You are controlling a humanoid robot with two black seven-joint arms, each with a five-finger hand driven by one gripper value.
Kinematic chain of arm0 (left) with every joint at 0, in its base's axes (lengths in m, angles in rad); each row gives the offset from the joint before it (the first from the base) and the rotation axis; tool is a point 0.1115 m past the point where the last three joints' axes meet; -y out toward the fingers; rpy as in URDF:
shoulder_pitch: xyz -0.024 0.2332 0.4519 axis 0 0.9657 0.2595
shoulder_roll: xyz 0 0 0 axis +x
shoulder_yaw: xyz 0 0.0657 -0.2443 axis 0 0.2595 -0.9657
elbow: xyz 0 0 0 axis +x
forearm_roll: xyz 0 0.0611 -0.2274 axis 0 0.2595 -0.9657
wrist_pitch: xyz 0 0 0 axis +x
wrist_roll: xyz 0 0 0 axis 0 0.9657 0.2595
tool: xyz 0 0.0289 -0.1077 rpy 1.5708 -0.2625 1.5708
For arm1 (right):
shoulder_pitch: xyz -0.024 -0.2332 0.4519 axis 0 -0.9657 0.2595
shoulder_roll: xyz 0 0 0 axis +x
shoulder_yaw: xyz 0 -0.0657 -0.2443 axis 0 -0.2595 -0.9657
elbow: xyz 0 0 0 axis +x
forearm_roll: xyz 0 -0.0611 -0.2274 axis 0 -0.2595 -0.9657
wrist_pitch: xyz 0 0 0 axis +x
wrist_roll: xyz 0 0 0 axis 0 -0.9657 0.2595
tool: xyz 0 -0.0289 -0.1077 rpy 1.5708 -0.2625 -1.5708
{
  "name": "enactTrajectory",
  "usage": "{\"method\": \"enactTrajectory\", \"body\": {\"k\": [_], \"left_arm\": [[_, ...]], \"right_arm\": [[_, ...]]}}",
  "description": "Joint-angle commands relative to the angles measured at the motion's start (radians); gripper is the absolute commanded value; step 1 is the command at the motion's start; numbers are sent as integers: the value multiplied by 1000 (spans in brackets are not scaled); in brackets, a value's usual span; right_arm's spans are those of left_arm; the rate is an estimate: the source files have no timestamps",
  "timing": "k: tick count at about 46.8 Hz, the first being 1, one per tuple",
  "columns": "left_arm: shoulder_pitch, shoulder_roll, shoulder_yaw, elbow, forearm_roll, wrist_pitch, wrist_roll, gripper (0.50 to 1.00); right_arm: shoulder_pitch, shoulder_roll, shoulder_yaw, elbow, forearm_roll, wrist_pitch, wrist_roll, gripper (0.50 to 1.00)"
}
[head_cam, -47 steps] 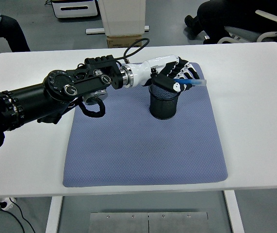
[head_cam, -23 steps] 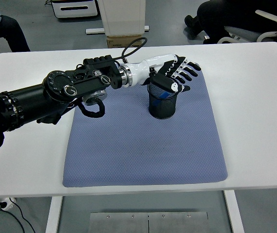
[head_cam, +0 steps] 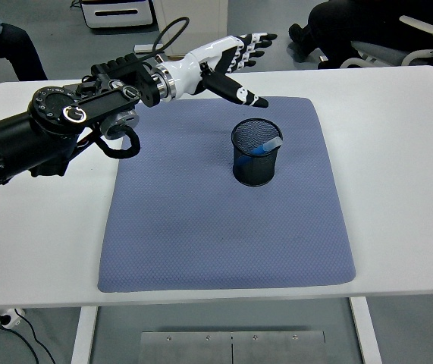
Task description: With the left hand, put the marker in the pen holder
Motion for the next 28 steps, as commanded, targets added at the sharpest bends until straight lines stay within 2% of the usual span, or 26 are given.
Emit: {"method": "enactTrajectory", "body": {"k": [1,8,14,19,28], "left_arm": [[30,32,-31,21,0,23,1,1000],[96,90,-99,42,0,32,1,1000],[185,147,-163,42,-1,63,-2,1000],[255,159,-244,42,-29,80,-6,1000],[446,197,-491,41,-193,61,-96,1000]], "right_arm": [[0,0,0,-1,0,0,0,1000],[0,0,0,-1,0,0,0,1000],[0,0,0,0,0,0,0,1000],[0,0,0,0,0,0,0,1000],[0,0,-1,0,0,-1,0,1000]]}}
